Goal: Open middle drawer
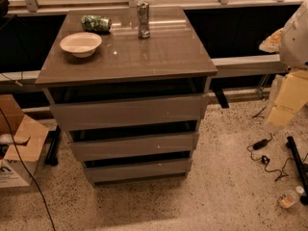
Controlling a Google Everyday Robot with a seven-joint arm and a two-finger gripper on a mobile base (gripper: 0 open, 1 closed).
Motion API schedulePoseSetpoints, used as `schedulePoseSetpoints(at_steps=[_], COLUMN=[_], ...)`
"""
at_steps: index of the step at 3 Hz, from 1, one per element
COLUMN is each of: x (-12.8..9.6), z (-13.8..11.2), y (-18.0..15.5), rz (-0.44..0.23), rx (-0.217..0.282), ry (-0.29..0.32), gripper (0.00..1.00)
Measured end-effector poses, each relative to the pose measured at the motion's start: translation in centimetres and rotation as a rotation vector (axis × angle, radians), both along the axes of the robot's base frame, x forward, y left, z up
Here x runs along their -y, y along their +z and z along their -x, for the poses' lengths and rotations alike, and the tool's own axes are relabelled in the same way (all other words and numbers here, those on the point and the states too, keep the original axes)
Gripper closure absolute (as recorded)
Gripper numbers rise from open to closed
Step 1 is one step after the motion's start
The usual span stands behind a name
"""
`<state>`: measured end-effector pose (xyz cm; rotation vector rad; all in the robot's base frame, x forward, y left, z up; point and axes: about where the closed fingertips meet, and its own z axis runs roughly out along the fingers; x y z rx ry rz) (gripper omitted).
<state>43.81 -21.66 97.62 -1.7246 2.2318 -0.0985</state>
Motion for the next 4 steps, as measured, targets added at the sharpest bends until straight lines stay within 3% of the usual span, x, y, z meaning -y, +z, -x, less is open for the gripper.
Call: schedulePoseSetpoints(at_steps=[1, 2, 4], x=[0.0, -0.5, -6.3], z=[0.0, -0.8, -4.5], y=[0.0, -0.6, -6.4], rz=[0.0, -0.049, -0.206], rx=[0.0, 0.019, 0.086], ry=[0.0, -0.008, 0.062], gripper=[0.0, 0.0, 0.0])
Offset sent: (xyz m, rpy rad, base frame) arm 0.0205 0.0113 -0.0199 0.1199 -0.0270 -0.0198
